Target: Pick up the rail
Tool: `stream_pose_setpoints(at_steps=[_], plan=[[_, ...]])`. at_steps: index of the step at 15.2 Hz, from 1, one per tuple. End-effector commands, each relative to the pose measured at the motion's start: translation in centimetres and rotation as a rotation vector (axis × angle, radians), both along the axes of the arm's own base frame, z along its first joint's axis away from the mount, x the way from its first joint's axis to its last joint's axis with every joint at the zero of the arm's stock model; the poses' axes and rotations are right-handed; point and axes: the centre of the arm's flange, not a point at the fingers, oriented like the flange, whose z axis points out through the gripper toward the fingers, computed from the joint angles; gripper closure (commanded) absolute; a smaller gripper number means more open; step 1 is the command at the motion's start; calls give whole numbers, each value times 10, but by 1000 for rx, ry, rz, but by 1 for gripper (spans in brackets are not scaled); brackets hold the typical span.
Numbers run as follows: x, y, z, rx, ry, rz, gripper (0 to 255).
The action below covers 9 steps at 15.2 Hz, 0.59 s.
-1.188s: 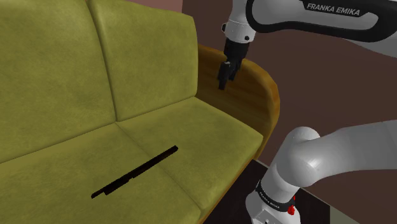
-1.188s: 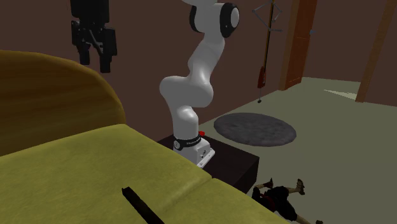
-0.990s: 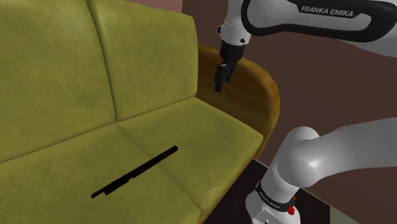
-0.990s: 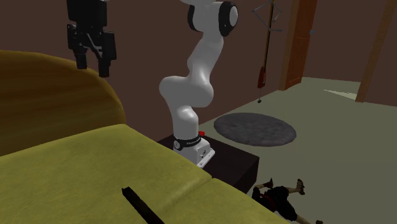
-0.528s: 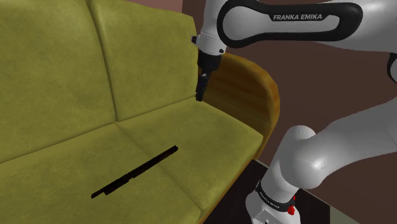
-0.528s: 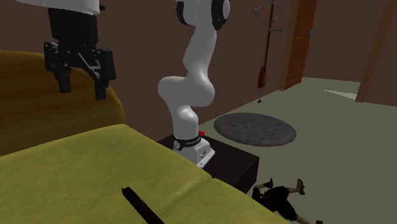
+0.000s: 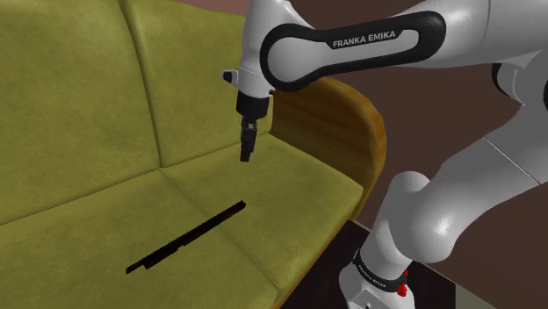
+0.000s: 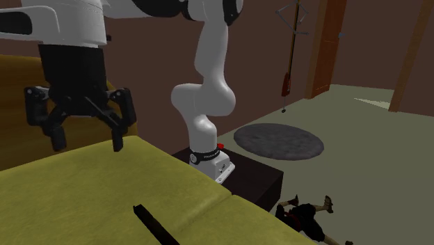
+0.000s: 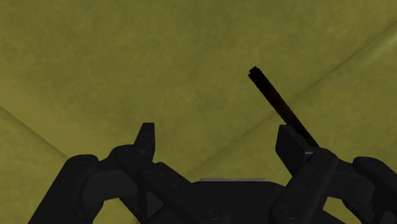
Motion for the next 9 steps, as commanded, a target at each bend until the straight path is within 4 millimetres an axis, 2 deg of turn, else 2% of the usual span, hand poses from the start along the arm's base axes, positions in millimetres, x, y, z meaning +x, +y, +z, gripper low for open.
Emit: stream_pose_setpoints(at_steps=[1, 9], plan=[[3, 20, -11, 14, 5, 85, 0], [4, 104, -56, 69, 30, 413, 0]])
